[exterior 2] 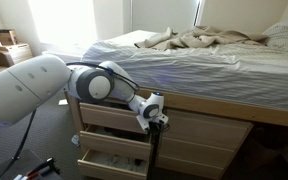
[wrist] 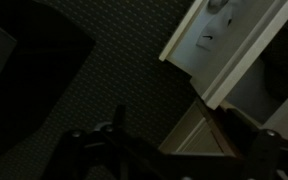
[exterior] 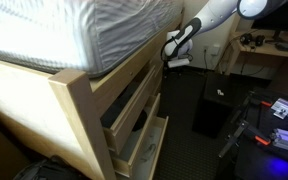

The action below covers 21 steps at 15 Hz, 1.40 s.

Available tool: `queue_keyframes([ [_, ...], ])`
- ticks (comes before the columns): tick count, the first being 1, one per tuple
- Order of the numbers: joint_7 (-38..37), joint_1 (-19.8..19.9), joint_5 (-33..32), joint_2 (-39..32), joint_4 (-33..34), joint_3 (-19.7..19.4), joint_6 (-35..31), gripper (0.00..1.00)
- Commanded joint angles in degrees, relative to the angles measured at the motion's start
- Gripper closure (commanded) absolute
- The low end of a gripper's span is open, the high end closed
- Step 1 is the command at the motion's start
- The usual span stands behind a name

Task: Close the top drawers

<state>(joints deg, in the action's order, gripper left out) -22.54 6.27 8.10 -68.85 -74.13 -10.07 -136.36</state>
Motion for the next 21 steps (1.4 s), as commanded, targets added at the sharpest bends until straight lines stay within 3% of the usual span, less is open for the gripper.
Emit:
queue_keyframes([
  [1, 1.67, -2.41, 0.49, 1.35, -8.02, 1.91, -10.87, 0.0],
  [5, 4.69, -1.6, 4.04, 0.55, -12.39, 7.79, -30.6, 0.0],
  [14, 8.66, -4.82, 2.72, -8.33, -10.89, 13.96, -68.45, 0.0],
  [15, 8.62, -6.78, 3.54, -11.32, -1.01, 12.5, -63.31, 0.0],
  [19, 10.11, -8.73, 3.58, -14.78, 7.97, 11.24, -61.87, 0.0],
  [21, 11.15, -7.49, 3.42, -15.62, 8.68, 11.17, -62.01, 0.0],
])
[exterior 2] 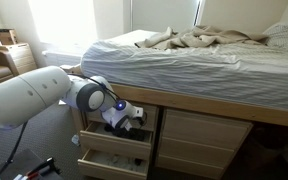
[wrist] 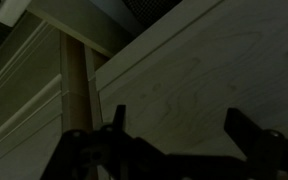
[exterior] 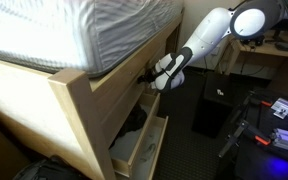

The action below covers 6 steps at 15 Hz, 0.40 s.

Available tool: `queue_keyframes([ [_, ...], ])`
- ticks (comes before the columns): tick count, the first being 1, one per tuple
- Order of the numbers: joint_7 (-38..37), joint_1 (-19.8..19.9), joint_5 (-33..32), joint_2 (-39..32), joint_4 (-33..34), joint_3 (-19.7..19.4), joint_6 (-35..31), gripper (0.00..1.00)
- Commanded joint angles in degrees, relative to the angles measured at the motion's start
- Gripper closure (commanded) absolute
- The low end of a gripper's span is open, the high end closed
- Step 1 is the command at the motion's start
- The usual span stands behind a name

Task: Close the top drawers

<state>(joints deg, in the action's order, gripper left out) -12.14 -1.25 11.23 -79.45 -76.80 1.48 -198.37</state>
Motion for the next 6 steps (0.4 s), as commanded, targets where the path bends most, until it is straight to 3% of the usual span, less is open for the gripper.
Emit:
queue_keyframes([
  [1, 1.28, 1.14, 1.02, -0.42, -1.12, -0.01, 1.08, 0.0],
  [2, 1.47, 1.36, 1.78, 0.67, -3.02, -1.07, 6.63, 0.0],
  [3, 1.34, 0.48, 1.31, -0.78, 0.19, -0.18, 2.4, 0.0],
  [6, 1.15, 1.16, 1.53, -0.89, -1.02, -1.11, 5.29, 0.0],
])
